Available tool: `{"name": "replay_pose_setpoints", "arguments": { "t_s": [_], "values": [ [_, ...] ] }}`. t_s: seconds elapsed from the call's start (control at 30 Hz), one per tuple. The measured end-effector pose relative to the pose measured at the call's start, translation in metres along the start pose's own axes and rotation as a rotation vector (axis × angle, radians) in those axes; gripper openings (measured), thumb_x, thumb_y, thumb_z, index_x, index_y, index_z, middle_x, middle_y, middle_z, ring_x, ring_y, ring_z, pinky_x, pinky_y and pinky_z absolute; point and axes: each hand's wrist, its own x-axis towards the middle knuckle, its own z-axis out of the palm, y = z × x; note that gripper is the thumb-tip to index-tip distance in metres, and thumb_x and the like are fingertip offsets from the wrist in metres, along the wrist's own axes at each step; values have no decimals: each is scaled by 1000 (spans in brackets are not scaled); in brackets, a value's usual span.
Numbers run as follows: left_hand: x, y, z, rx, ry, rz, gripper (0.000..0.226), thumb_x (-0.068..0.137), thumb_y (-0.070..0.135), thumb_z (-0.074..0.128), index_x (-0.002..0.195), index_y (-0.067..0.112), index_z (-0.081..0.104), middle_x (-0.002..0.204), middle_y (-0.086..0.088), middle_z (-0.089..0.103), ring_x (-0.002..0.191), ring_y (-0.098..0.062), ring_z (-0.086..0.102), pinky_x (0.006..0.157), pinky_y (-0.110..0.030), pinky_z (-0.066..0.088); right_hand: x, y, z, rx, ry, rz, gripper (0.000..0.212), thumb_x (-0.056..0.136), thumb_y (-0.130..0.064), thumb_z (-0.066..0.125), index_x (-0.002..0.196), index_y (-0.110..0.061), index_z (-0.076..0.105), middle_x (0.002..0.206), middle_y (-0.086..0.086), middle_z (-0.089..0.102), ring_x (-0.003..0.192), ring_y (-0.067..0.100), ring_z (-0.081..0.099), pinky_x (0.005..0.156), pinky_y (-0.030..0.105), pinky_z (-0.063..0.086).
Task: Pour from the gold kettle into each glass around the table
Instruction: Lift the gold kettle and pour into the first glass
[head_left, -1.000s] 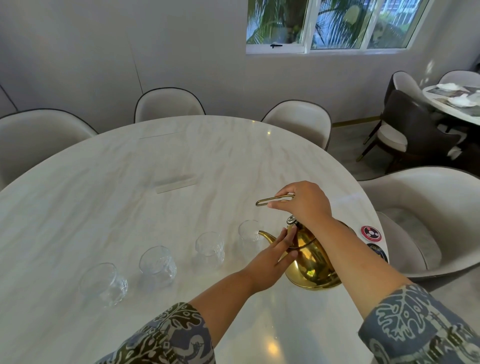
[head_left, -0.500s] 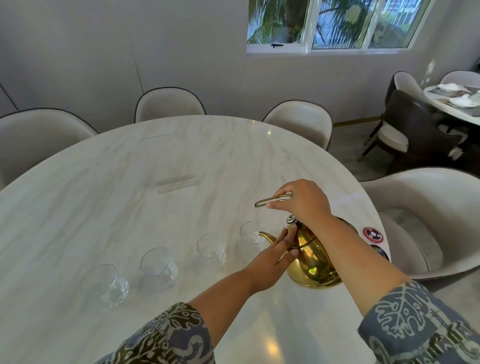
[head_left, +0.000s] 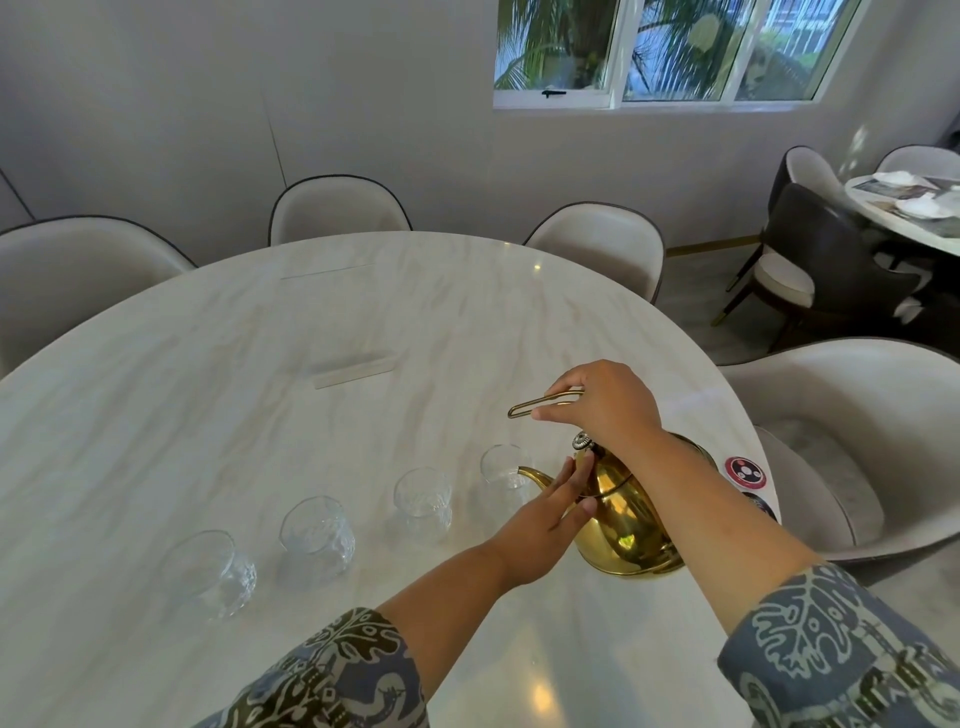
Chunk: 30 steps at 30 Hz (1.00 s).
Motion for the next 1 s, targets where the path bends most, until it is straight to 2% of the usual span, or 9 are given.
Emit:
{"name": "replay_pose_setpoints", "arguments": {
  "t_s": [0.17, 0.43, 0.8, 1.0],
  "values": [
    [1, -1, 1, -11, 7, 7, 55, 99, 47, 22, 147, 42, -5, 161, 9, -4, 148, -17, 5, 115, -29, 13, 2, -3, -1, -24, -15, -6, 39, 71, -53, 75, 100, -26, 75, 107, -3, 72, 93, 15, 65, 77, 32, 55],
    [2, 0, -2, -60, 12, 27, 54, 100, 43, 23, 147, 40, -3, 160, 11, -1, 147, -8, -4, 113, -23, 8, 4, -5, -3, -35, -22, -16, 36, 69, -54, 76, 94, -28, 76, 98, -6, 72, 80, 15, 67, 71, 31, 53],
    [2, 6, -4, -88, 24, 55, 53, 101, 42, 22, 147, 39, -3, 160, 11, -1, 147, -9, -5, 114, -26, 7, 6, -12, -8, -89, -30, -50, 38, 71, -54, 74, 98, -27, 75, 108, -5, 71, 91, 15, 65, 76, 30, 51],
    [3, 8, -6, -102, 26, 51, 54, 100, 43, 22, 148, 39, -3, 160, 11, -1, 147, -9, -5, 112, -24, 6, 8, -14, -11, -93, -37, -46, 37, 70, -54, 75, 96, -28, 75, 107, -7, 70, 86, 16, 67, 73, 28, 49]
  ]
}}
